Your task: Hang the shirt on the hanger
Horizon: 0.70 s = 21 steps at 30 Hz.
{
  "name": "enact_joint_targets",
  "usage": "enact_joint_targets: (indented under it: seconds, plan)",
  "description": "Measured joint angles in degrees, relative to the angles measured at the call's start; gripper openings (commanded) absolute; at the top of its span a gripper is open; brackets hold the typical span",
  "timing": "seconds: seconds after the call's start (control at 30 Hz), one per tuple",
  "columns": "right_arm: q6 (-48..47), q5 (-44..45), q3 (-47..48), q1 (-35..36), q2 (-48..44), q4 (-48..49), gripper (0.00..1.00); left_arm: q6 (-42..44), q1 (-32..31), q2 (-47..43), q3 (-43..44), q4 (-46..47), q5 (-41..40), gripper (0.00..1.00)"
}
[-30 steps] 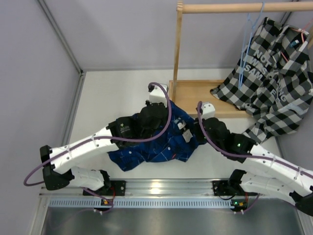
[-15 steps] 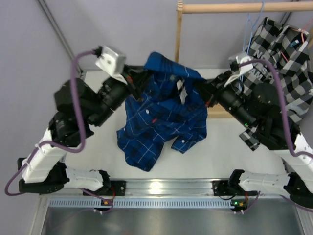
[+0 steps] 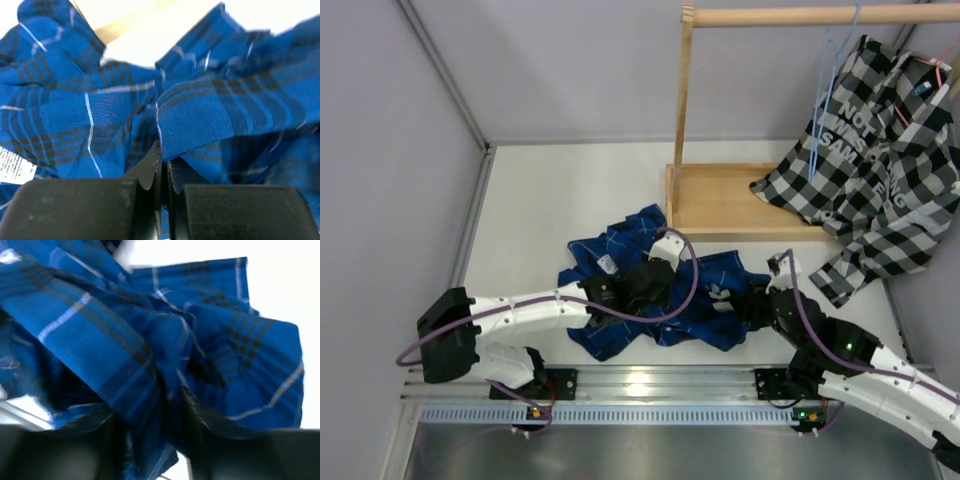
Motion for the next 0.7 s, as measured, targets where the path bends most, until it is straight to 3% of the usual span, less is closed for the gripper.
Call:
enact_joint_targets:
  seconds: [0.03,0.23,0.47,0.6,0.63,0.7]
  plan:
    - [0.5,-0.4,0.0,0.0,-1.4,0.2,0.66,-1.0,0.0,0.0,0.6,0.3,-0.6,0.0]
    - [-1.5,-2.5,1.3,0.0,-4.6,1.7,0.7,-3.2,0.2,0.0,5.3,1.3,1.0,0.0]
    - [-12.8,-9.5,13.8,0.0,7.9,3.7,0.7,-0.7,0.3,0.0,9.5,-0.9,11.8,0.0]
    - [-18.6,-11.9,19.1,0.0,17.3,5.8,0.57,0.3,0.3,-0.4,10.5,-1.8,15.3,0.0]
    - [-19.6,-12.4,19.8,0.0,19.6,6.4,0.44,0.3,0.3,-0.5,10.6,-2.4,15.7,0.0]
    - [-21.5,-12.9,20.5,0.0,23.3,7.1,0.35,0.3,0.3,-0.5,11.1,-3.7,15.9,0.0]
